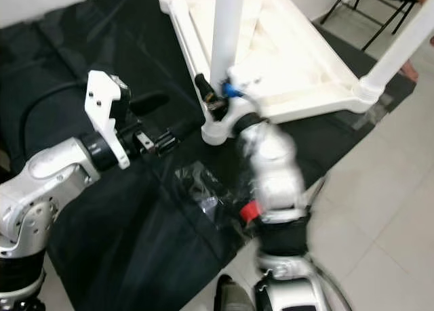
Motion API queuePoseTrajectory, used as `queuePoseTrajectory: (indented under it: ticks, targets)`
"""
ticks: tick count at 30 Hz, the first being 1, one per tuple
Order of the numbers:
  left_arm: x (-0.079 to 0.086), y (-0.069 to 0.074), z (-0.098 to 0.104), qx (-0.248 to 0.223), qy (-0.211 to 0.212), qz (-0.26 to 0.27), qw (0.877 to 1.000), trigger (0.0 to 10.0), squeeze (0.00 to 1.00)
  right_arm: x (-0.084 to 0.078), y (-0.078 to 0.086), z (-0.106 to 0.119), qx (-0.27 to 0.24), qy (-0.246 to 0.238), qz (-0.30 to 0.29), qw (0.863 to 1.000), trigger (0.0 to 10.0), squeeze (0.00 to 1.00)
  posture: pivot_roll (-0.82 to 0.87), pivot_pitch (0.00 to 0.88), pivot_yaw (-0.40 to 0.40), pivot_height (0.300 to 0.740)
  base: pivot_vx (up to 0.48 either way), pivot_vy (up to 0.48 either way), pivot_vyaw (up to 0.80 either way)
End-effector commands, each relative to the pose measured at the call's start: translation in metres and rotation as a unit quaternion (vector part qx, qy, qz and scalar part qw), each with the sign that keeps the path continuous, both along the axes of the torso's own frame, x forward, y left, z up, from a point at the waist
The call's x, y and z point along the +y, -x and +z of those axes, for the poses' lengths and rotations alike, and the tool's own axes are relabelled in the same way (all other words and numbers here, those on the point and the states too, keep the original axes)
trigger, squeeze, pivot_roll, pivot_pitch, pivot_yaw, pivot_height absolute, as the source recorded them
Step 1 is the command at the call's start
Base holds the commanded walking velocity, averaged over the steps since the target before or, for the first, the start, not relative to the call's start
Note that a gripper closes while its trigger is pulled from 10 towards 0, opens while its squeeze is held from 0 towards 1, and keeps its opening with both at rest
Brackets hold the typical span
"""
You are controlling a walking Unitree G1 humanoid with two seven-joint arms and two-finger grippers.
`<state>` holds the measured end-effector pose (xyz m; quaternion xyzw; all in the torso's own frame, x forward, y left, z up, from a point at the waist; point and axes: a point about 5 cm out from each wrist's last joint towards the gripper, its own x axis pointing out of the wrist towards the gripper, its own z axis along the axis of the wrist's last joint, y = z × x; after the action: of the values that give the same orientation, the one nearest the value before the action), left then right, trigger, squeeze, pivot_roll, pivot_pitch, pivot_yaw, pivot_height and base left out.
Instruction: Building children table
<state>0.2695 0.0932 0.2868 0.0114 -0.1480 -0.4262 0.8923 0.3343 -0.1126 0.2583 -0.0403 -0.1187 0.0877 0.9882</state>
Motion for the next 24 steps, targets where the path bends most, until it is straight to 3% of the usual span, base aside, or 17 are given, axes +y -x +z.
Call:
queuePoseTrajectory:
  ticks: [1, 9, 10, 12, 13, 15, 17, 18, 19, 24]
  targets:
    - [0.0, 0.001, -0.004, 0.008, -0.006, -0.004, 1.0, 10.0, 0.0, -0.006, -0.005, -0.058, 0.138, 0.009, -0.045, 0.989, 0.0, 0.0, 0.04, 0.326, -0.009, 0.74, 0.0, 0.0, 0.0]
    - [-0.001, 0.001, -0.003, 0.005, -0.002, -0.006, 1.0, 10.0, 0.0, 0.003, -0.016, -0.047, 0.128, -0.017, -0.039, 0.991, 0.0, 0.0, 0.04, 0.318, -0.018, 0.74, 0.0, 0.0, 0.0]
    - [-0.001, 0.001, -0.002, 0.004, -0.001, -0.005, 1.0, 10.0, 0.0, 0.002, -0.015, -0.045, 0.127, -0.017, -0.041, 0.991, 9.6, 0.0, 0.04, 0.318, -0.018, 0.74, 0.0, 0.0, 0.0]
    - [-0.001, 0.002, -0.003, 0.004, -0.002, -0.005, 1.0, 10.0, 0.0, 0.005, -0.013, -0.04, 0.117, -0.013, -0.033, 0.992, 10.0, 0.0, 0.04, 0.318, -0.017, 0.74, 0.0, 0.0, 0.0]
    - [-0.001, 0.002, -0.003, 0.005, -0.002, -0.006, 1.0, 10.0, 0.0, 0.008, -0.011, -0.036, 0.108, -0.02, -0.023, 0.994, 10.0, 1.0, 0.04, 0.318, -0.017, 0.74, 0.0, 0.0, 0.0]
    - [-0.001, 0.002, -0.003, 0.005, -0.002, -0.006, 1.0, 10.0, 0.0, 0.012, -0.009, -0.033, 0.101, -0.03, -0.003, 0.994, 10.0, 1.0, 0.04, 0.318, -0.017, 0.74, 0.0, 0.0, 0.0]
    - [-0.002, 0.002, -0.003, 0.005, -0.001, -0.007, 1.0, 10.0, 0.0, 0.022, -0.005, -0.02, 0.065, -0.048, 0.072, 0.994, 10.0, 1.0, 0.04, 0.315, -0.015, 0.74, 0.0, 0.0, 0.0]
    - [-0.002, 0.002, -0.003, 0.005, -0.001, -0.007, 1.0, 10.0, 0.0, 0.022, -0.005, -0.02, 0.065, -0.048, 0.072, 0.994, 10.0, 1.0, 0.04, 0.315, -0.015, 0.74, 0.0, 0.0, 0.0]
    - [-0.002, 0.002, -0.004, 0.006, -0.002, -0.009, 1.0, 10.0, 0.0, 0.022, -0.001, -0.012, 0.042, -0.052, 0.134, 0.989, 10.0, 1.0, 0.04, 0.315, -0.015, 0.74, 0.0, 0.0, 0.0]
    - [-0.003, 0.002, -0.004, 0.006, -0.002, -0.01, 1.0, 10.0, 0.0, 0.016, 0.001, -0.007, 0.027, -0.029, 0.173, 0.984, 10.0, 1.0, 0.04, 0.312, -0.016, 0.74, 0.0, 0.0, 0.0]
